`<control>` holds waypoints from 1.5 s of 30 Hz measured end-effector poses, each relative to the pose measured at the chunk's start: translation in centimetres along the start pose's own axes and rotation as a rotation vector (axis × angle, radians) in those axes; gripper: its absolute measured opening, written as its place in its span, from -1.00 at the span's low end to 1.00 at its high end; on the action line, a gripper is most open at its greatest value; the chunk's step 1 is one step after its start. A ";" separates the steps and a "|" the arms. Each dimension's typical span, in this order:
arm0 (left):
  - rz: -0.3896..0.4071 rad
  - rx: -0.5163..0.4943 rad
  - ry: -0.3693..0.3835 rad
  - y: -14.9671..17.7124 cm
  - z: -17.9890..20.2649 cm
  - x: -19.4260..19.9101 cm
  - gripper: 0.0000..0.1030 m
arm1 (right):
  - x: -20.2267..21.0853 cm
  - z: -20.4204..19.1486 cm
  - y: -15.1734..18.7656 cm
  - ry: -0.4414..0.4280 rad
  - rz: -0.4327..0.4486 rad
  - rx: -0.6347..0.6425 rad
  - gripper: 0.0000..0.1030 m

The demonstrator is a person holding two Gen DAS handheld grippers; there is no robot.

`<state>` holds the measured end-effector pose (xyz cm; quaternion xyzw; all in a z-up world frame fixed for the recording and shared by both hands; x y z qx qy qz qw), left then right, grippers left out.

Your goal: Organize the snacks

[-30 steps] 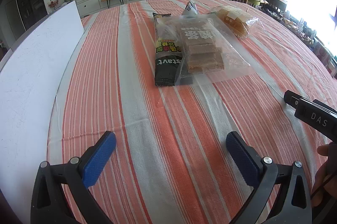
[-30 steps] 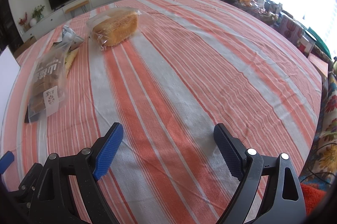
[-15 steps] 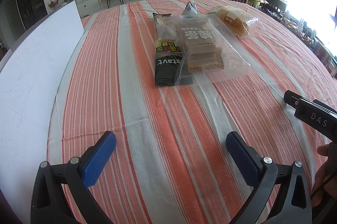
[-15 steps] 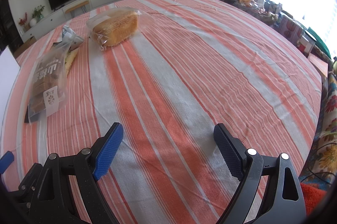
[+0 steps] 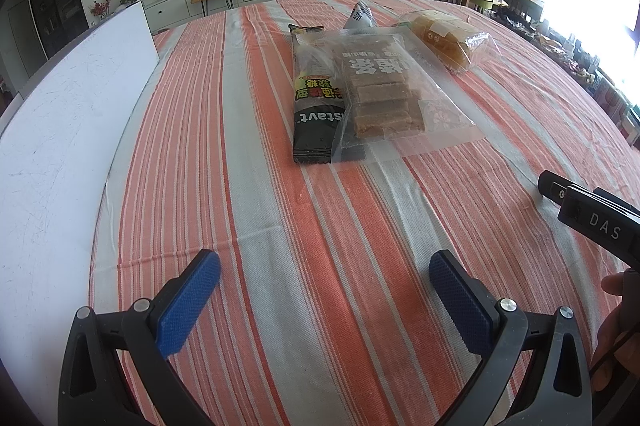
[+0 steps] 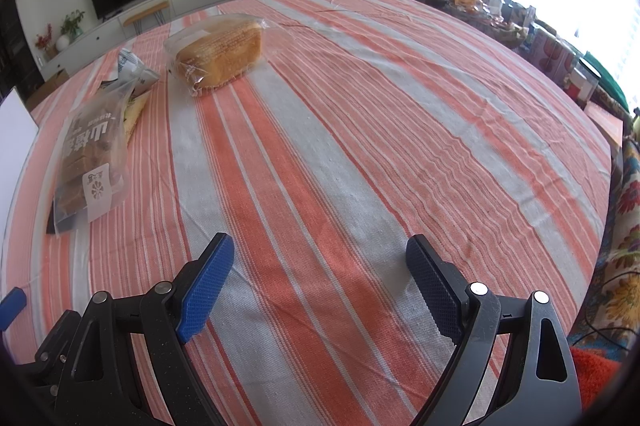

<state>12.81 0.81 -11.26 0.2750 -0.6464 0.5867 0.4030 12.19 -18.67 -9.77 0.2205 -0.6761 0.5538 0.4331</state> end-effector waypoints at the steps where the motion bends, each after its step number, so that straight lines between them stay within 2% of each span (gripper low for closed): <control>1: 0.000 -0.007 0.005 0.0 0.1 0.0 1.00 | 0.0 0.0 0.0 0.000 0.000 0.000 0.76; 5: -0.028 -0.021 0.017 0.1 0.1 0.3 0.99 | 0.0 0.0 0.0 0.000 0.000 0.000 0.76; 7: -0.047 0.049 0.044 -0.4 -0.8 0.5 0.99 | 0.0 0.0 0.0 0.000 0.000 0.000 0.76; 9: -0.032 0.147 0.069 -1.4 -2.1 0.9 0.97 | 0.0 0.0 0.0 0.000 0.001 -0.001 0.76; 11: -0.013 0.212 0.018 -2.8 -3.3 1.2 0.83 | 0.0 0.0 0.0 0.000 0.000 0.000 0.76; 13: -0.011 0.228 -0.056 -4.3 -3.9 1.0 0.71 | 0.0 0.0 0.0 0.000 0.000 0.000 0.76; 16: -0.022 0.210 -0.155 -6.8 -4.3 -0.6 0.71 | 0.0 0.0 0.0 0.000 0.001 -0.001 0.76; 18: -0.043 0.187 -0.173 -8.3 -4.2 -2.2 0.71 | 0.0 0.0 0.0 0.000 0.001 0.000 0.76; 21: -0.106 0.122 -0.127 -10.0 -3.0 -4.9 0.71 | 0.0 0.0 0.0 0.000 0.001 0.000 0.76; 26: -0.090 0.044 -0.051 -12.3 -1.0 -7.4 0.73 | 0.0 0.0 0.0 0.000 0.001 0.000 0.76; 27: -0.078 0.055 -0.034 -12.6 -1.1 -7.4 0.64 | 0.0 0.0 0.0 0.000 0.001 0.000 0.76; 28: -0.063 0.068 -0.049 -12.8 -1.4 -7.1 0.30 | 0.0 0.0 0.0 0.000 0.001 0.000 0.76; 29: -0.052 0.082 -0.052 -12.7 -1.8 -6.7 -0.25 | 0.0 0.0 0.0 -0.001 0.001 0.001 0.76; 30: -0.057 0.092 -0.060 -12.4 -2.2 -6.3 -0.38 | 0.1 0.0 0.0 -0.001 0.001 0.001 0.76; 32: -0.074 0.125 -0.059 -11.1 -3.0 -5.2 -0.38 | 0.2 -0.1 -0.1 -0.002 0.002 0.002 0.77; 34: -0.076 0.153 -0.040 -8.3 -3.4 -3.3 -0.38 | 0.3 -0.1 -0.1 -0.001 0.001 0.002 0.78; 36: -0.099 0.137 -0.020 -5.0 -3.0 -1.3 -0.37 | 0.3 -0.2 -0.2 -0.001 0.001 0.002 0.78; 37: -0.107 0.125 0.002 -3.4 -2.6 -0.3 -0.29 | 0.3 -0.2 -0.2 -0.001 0.001 0.002 0.78; 39: -0.121 0.109 0.059 -1.0 -2.0 1.3 0.07 | 0.3 -0.2 -0.2 0.000 0.002 0.002 0.78; 40: -0.137 0.102 0.086 -0.4 -1.7 1.7 0.50 | 0.3 -0.2 -0.2 0.000 0.002 0.001 0.78; 41: -0.147 0.099 0.103 -0.2 -1.5 1.9 0.77 | 0.3 -0.2 -0.2 0.001 0.002 0.000 0.78; 43: -0.119 0.084 0.113 -0.9 -1.4 1.9 0.79 | 0.4 -0.3 -0.2 0.004 0.003 -0.002 0.78; 45: -0.113 0.069 0.076 -2.1 -1.4 0.9 0.80 | 0.4 -0.4 -0.1 0.005 0.003 -0.003 0.78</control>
Point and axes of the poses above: each gripper's, at about its wrist camera, not at the fingertips, and x roughly against the way its jaws point, z to its right, y to its underside, the point moved 1 cm from there along -x, roughly the way its jaws point, and after that the axes turned 3 degrees about -z, right-handed, at the moved point
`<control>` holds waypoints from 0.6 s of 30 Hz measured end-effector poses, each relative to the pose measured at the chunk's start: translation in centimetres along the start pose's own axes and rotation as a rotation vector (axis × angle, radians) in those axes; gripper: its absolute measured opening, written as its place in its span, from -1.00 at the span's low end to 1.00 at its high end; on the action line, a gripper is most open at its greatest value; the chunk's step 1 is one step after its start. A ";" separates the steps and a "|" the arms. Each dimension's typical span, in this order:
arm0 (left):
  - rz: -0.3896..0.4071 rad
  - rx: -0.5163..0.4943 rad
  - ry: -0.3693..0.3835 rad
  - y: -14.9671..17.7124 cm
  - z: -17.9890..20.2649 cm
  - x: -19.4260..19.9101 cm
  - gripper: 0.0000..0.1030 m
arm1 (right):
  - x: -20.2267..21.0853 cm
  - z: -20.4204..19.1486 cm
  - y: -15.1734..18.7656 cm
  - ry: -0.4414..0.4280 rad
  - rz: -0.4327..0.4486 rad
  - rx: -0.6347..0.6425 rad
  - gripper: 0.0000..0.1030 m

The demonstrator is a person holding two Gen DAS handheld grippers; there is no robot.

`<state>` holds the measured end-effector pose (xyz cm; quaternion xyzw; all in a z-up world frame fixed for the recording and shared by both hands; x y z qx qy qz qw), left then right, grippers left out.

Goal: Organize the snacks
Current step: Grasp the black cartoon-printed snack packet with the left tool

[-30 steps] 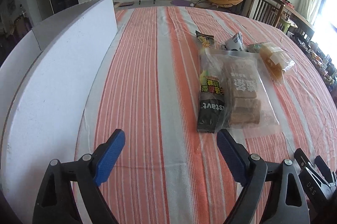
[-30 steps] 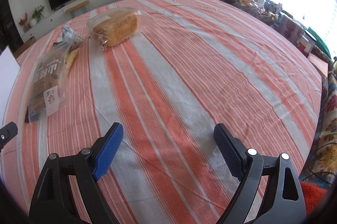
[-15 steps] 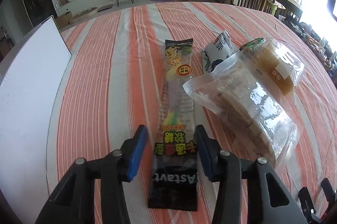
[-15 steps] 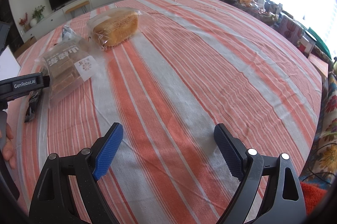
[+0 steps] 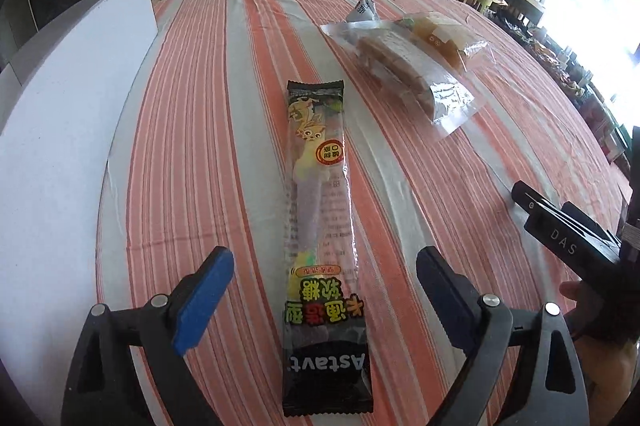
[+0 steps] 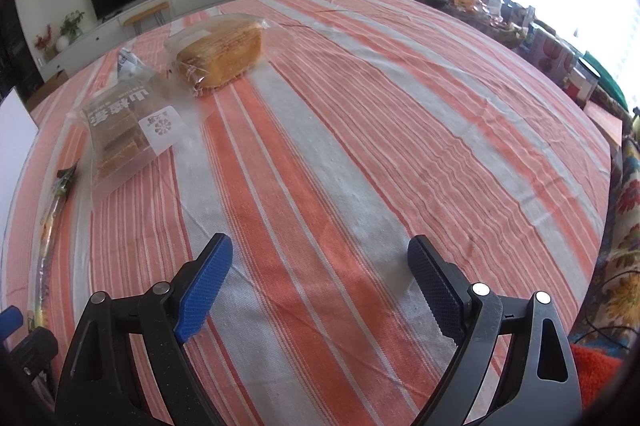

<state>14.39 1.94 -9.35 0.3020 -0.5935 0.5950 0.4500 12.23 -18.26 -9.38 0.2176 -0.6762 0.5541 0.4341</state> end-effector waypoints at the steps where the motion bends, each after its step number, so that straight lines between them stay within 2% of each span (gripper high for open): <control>1: -0.019 0.000 -0.014 -0.9 -0.3 -1.0 0.80 | 0.0 0.0 0.0 0.000 0.000 0.000 0.78; 2: -0.020 -0.012 -0.034 -1.5 -0.1 -1.6 0.92 | 0.0 0.0 0.0 0.000 0.000 0.000 0.78; 4: -0.019 -0.049 -0.071 -2.5 0.3 -2.6 0.93 | 0.0 0.0 0.0 0.000 0.000 0.000 0.78; 5: -0.014 -0.064 -0.098 -2.9 0.4 -3.1 1.00 | 0.0 0.0 0.0 0.000 0.001 0.000 0.78; 10: 0.068 0.002 -0.120 -3.2 -1.3 -3.4 1.00 | 0.0 0.0 0.0 0.000 0.000 -0.001 0.78; 18: 0.120 0.029 -0.147 -2.4 -2.1 -3.2 1.00 | 0.0 0.0 0.0 0.000 0.000 -0.001 0.78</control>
Point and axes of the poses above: each gripper's, at about its wrist camera, not at the fingertips, and x roughly against the way its jaws point, z to its right, y to its underside, the point moved 1 cm from there along -x, roughly the way its jaws point, and after that the axes turned 3 degrees about -z, right-handed, at the moved point
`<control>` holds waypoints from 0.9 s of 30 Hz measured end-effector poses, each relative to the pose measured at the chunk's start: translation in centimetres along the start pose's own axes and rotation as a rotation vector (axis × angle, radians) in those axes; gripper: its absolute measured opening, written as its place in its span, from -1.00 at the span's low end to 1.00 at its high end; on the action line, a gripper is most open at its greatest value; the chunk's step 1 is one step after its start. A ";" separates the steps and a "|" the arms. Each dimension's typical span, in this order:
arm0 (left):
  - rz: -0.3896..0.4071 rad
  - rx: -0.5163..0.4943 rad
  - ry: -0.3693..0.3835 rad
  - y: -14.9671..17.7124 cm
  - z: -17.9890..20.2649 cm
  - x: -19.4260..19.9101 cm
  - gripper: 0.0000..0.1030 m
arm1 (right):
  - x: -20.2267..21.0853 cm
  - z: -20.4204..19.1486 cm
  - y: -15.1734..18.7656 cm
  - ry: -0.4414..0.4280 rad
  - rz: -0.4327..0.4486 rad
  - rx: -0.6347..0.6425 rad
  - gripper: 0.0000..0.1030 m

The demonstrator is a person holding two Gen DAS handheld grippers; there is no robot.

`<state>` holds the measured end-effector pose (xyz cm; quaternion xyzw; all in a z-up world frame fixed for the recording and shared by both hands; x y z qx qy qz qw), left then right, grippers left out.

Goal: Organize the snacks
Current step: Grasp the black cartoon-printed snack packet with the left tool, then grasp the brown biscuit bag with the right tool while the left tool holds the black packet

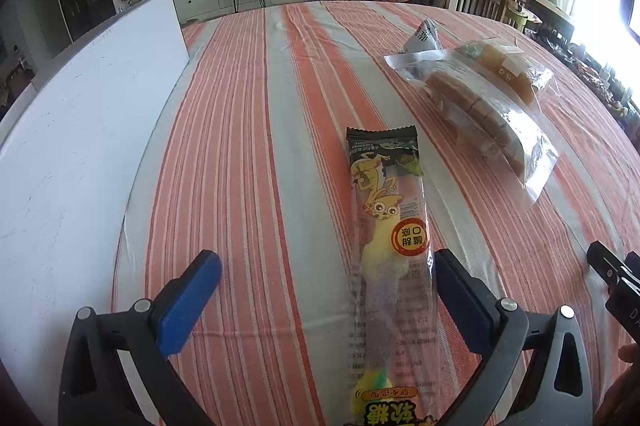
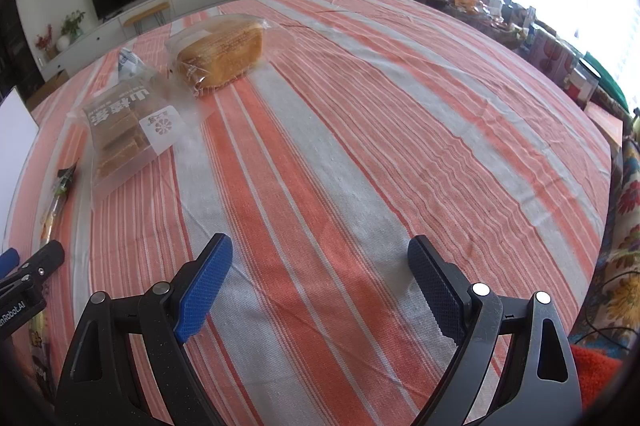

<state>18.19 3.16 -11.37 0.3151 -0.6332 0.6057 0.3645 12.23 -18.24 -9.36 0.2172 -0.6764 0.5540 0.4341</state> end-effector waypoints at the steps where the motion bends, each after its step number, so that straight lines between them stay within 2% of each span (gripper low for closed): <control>1: -0.001 0.000 0.002 0.0 0.1 0.1 1.00 | 0.0 0.0 0.0 0.000 0.000 0.000 0.78; 27: 0.000 0.000 0.002 0.0 0.1 0.0 1.00 | 0.0 -0.3 0.1 -0.025 0.001 -0.001 0.78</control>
Point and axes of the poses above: each gripper's, at about its wrist camera, not at the fingertips, and x roughly against the way its jaws point, z to its right, y to its underside, the point moved 1 cm from there along -x, roughly the way its jaws point, and after that the axes turned 3 degrees about -z, right-handed, at the moved point
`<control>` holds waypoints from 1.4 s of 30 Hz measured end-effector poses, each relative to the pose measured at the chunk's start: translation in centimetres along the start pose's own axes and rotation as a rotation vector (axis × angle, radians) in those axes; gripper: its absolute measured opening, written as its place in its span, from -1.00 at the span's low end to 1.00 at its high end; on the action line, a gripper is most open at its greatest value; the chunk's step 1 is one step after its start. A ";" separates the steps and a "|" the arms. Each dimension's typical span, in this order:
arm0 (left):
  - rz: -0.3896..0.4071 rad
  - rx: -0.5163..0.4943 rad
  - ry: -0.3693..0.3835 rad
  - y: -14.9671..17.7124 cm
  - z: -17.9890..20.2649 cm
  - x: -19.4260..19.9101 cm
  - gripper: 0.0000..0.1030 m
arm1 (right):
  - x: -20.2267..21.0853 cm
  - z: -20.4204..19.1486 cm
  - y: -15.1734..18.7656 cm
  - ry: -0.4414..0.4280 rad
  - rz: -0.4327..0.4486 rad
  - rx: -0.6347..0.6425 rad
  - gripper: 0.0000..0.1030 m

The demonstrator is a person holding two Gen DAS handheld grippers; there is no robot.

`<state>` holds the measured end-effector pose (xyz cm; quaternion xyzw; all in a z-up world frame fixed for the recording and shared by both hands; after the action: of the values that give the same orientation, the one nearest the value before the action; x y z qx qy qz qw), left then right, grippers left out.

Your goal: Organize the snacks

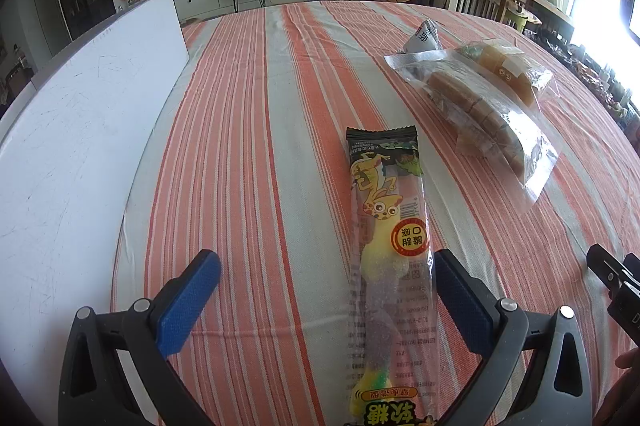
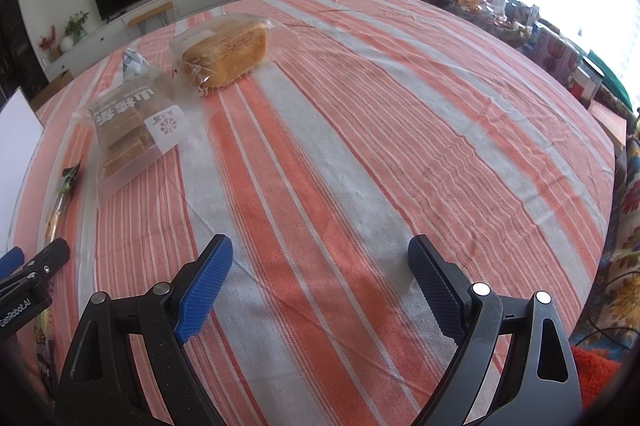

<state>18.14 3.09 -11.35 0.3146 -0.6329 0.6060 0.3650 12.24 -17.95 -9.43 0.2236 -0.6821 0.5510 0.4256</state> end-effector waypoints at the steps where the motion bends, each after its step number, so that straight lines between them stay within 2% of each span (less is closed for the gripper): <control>1: 0.000 0.000 0.000 0.0 0.0 0.0 1.00 | 0.0 0.0 0.0 -0.008 0.001 0.000 0.78; 5: 0.000 0.000 0.000 0.0 0.0 0.0 1.00 | 0.3 0.1 -0.1 -0.069 0.004 -0.011 0.78; 9: 0.000 0.000 0.000 0.0 0.0 0.0 1.00 | 0.9 0.2 -1.5 -0.309 -0.024 -0.016 0.77; 11: 0.000 0.000 0.000 0.0 0.0 0.0 1.00 | 1.6 -0.9 -3.2 -0.352 0.006 0.062 0.77; 13: 0.000 0.000 0.000 0.0 0.0 0.0 1.00 | 2.0 -2.9 -5.6 -0.389 0.031 0.191 0.77; 15: 0.000 0.000 0.000 0.0 -0.1 0.0 1.00 | 1.3 -5.3 -8.1 -0.430 0.006 0.318 0.75; 17: 0.000 0.000 0.001 0.0 0.0 0.0 1.00 | -0.3 -7.7 -9.9 -0.451 -0.064 0.434 0.75; 18: 0.000 0.000 0.000 0.0 0.0 0.0 1.00 | -1.3 -9.0 -10.5 -0.434 -0.096 0.494 0.75; 21: 0.000 0.000 0.001 0.0 -0.1 -0.1 1.00 | -3.2 -12.2 -11.1 -0.358 -0.113 0.636 0.75; 23: 0.000 0.000 0.001 0.0 0.0 0.0 1.00 | -4.9 -14.0 -11.3 -0.325 -0.153 0.668 0.75; 26: 0.000 0.000 0.001 0.0 -0.1 0.0 1.00 | -8.0 -15.2 -11.3 -0.297 -0.266 0.627 0.77; 27: 0.001 0.000 0.001 0.0 -0.1 0.0 1.00 | -8.5 -15.1 -11.2 -0.292 -0.283 0.604 0.72; 28: 0.001 0.000 0.001 0.0 -0.1 0.0 1.00 | -8.2 -15.0 -11.2 -0.294 -0.255 0.583 0.69; 29: 0.001 0.000 0.001 0.1 -0.1 0.1 1.00 | -8.0 -14.7 -11.3 -0.321 -0.254 0.547 0.52; 30: 0.001 0.001 0.001 0.2 -0.1 0.1 1.00 | -7.6 -14.2 -11.3 -0.359 -0.249 0.512 0.15; 31: 0.001 0.001 0.001 0.2 -0.1 0.1 1.00 | -7.3 -13.6 -11.4 -0.406 -0.260 0.469 0.07; 34: 0.001 0.001 0.001 0.2 -0.1 0.2 1.00 | -6.6 -11.4 -10.6 -0.479 -0.303 0.360 -0.01; 40: 0.001 0.001 0.001 0.2 0.0 0.1 1.00 | -2.4 -5.0 -8.2 -0.544 -0.237 0.162 -0.01; 42: 0.001 0.001 0.001 0.2 0.0 0.1 1.00 | -1.5 -2.6 -7.5 -0.608 -0.258 0.084 0.02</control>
<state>17.92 3.13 -11.31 0.3140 -0.6326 0.6067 0.3649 19.73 -17.96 -6.38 0.4797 -0.7207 0.4284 0.2589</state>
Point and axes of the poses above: each gripper's, at about its wrist camera, not at the fingertips, and x roughly against the way its jaws point, z to its right, y to its underside, the point moved 1 cm from there along -x, roughly the way its jaws point, and after that the axes turned 3 degrees about -z, right-handed, at the moved point
